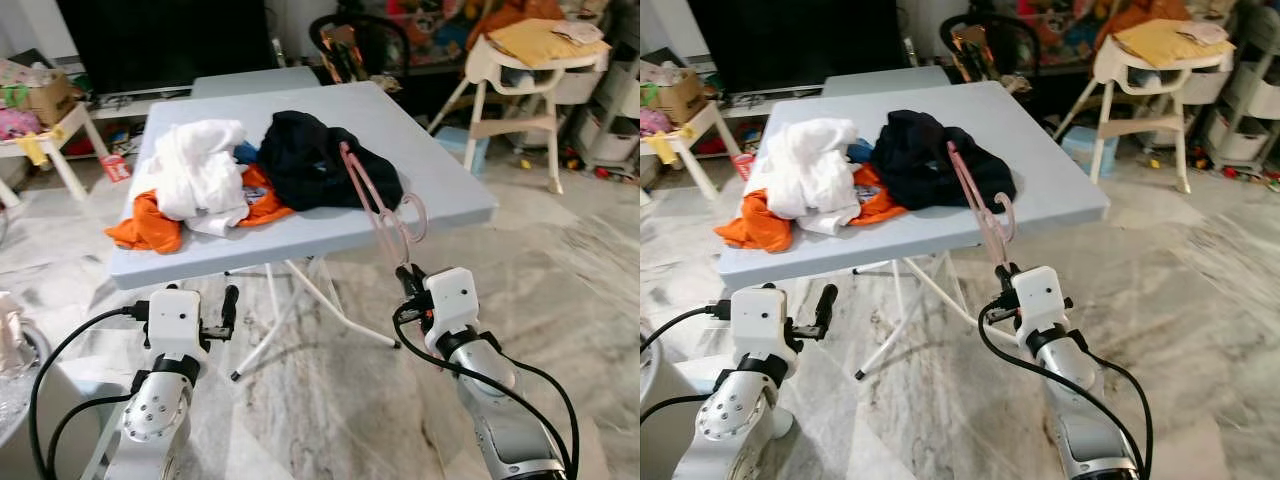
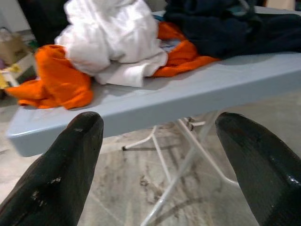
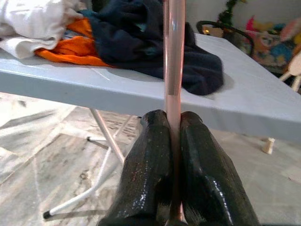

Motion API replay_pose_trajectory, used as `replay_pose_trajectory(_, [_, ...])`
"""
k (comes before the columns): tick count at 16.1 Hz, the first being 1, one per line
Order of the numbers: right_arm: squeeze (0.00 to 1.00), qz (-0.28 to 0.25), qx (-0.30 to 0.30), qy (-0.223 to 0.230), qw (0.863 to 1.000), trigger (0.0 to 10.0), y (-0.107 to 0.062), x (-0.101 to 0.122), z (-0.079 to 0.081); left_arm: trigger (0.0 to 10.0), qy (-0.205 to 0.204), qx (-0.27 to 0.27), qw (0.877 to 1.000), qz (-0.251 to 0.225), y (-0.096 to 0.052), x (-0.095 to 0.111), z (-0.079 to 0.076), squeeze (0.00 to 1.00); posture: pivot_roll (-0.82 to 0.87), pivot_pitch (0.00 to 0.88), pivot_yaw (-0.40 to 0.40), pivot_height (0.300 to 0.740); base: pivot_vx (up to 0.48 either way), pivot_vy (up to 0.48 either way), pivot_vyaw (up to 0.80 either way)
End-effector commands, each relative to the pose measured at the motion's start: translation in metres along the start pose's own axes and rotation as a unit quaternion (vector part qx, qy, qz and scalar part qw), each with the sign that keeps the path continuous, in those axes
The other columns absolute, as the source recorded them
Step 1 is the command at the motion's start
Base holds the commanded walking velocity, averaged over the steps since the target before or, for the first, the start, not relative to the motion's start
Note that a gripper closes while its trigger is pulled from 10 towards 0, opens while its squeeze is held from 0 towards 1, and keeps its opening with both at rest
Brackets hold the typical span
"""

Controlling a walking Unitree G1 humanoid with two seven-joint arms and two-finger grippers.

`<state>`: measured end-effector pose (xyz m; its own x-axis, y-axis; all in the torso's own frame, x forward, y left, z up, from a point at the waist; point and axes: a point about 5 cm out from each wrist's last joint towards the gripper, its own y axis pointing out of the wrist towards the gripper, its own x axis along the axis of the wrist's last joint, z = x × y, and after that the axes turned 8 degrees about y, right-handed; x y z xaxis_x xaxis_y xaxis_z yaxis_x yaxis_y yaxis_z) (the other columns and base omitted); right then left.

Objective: Hang hanger

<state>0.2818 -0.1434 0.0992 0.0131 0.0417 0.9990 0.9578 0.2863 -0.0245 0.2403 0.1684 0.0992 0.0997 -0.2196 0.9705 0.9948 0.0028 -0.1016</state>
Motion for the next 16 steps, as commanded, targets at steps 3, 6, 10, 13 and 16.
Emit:
replay_pose_trajectory(3, [0.00, -0.012, 0.001, 0.002, 1.000, 10.0, 0.0049, 0.0060, 0.0029, 10.0, -0.007, 0.003, 1.000, -0.004, 0.0047, 0.0056, 0.0038, 0.00, -0.07, 0.000, 0.054, 0.740, 0.000, 0.000, 0.00])
replay_pose_trajectory(6, [0.00, -0.009, 0.000, 0.004, 1.000, 10.0, 0.0044, 0.0043, 0.0038, 10.0, -0.015, 0.002, 1.000, 0.001, 0.0054, 0.0046, 0.0049, 0.00, -0.07, 0.000, 0.055, 0.740, 0.000, 0.000, -0.53])
replay_pose_trajectory(10, [0.00, -0.007, 0.000, 0.004, 1.000, 10.0, 0.0035, 0.0026, 0.0049, 10.0, -0.020, -0.003, 1.000, 0.007, 0.0055, 0.0039, 0.0040, 0.00, -0.07, 0.000, 0.059, 0.740, 0.000, 0.353, -0.80])
replay_pose_trajectory(13, [0.00, -0.008, 0.000, 0.005, 1.000, 10.0, 0.0037, 0.0026, 0.0061, 10.0, -0.021, -0.004, 1.000, 0.007, 0.0063, 0.0041, 0.0050, 0.00, -0.06, 0.000, 0.062, 0.740, 0.000, 0.436, -0.80])
replay_pose_trajectory(16, [0.00, -0.008, 0.001, 0.006, 1.000, 10.0, 0.0045, 0.0022, 0.0067, 10.0, -0.022, -0.004, 1.000, 0.010, 0.0066, 0.0038, 0.0056, 0.00, -0.06, 0.000, 0.063, 0.740, 0.000, 0.449, -0.80])
